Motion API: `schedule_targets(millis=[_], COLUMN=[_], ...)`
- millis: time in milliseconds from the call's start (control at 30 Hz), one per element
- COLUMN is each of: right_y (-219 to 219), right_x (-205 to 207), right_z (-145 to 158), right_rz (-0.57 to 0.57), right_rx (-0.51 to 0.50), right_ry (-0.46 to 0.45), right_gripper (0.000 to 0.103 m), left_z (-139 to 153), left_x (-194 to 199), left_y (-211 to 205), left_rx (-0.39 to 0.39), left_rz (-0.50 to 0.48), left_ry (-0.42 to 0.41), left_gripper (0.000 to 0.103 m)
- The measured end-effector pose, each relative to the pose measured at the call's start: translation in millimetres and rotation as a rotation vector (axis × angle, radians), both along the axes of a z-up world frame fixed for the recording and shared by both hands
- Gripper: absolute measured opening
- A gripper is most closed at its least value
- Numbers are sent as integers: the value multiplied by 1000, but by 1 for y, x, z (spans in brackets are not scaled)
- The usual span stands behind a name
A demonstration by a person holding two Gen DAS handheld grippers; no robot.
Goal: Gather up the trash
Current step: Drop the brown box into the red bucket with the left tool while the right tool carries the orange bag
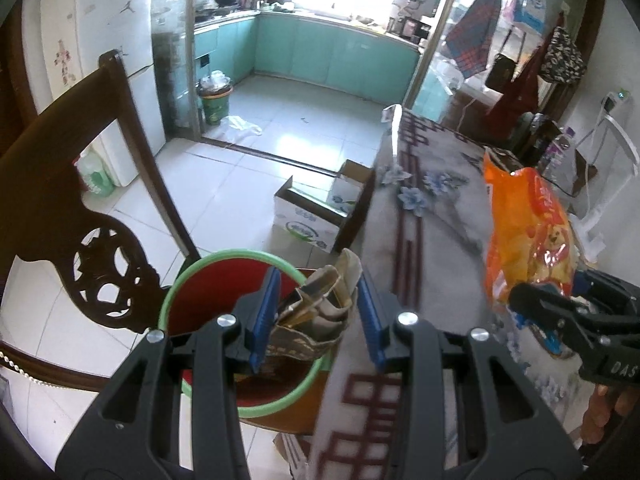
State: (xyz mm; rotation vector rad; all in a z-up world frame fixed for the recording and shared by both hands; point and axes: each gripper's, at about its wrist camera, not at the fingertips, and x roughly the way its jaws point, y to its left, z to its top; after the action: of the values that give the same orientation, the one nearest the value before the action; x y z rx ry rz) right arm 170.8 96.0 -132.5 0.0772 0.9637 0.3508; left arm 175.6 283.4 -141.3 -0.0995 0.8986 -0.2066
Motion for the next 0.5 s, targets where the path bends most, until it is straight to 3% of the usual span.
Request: schedule_targets(millis=[500], right_y=[68], right_x=[32], right_z=[-56], right_rz=[161], right_rx=[-36], right_ry=[149], right_gripper=[60], left_z=[-30], left_x=[29], left_y=[61], left_rx=[37], left_rz=[116], left_ry=[70], left_gripper=[38])
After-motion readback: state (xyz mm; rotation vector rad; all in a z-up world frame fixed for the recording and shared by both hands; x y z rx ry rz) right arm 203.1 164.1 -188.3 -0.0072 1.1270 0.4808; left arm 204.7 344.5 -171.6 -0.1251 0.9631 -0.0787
